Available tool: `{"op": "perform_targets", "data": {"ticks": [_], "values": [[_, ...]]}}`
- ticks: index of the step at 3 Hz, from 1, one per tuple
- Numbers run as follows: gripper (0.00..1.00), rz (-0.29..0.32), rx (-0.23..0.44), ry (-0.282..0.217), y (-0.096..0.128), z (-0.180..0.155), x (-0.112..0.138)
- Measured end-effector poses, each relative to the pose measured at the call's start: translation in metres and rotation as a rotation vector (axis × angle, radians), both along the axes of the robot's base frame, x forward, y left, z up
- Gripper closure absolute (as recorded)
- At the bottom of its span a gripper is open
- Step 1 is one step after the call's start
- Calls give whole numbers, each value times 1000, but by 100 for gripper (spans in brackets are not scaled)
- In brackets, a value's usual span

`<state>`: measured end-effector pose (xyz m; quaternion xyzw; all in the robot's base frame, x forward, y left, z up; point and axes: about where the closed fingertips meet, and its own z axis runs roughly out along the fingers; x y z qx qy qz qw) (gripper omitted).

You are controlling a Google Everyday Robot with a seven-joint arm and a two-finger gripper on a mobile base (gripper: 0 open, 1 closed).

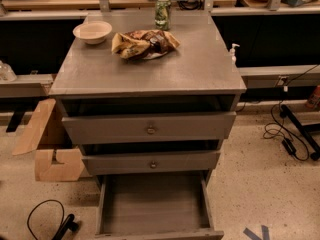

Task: Close bottom drawer

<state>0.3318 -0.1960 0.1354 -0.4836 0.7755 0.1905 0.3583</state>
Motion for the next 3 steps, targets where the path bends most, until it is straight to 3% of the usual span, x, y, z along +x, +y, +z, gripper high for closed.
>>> {"op": "perform_targets", "data": {"ticks": [1, 3], "values": [[100, 11, 59, 11, 22, -31, 5], [100, 55, 131, -65, 48, -38, 59]]}}
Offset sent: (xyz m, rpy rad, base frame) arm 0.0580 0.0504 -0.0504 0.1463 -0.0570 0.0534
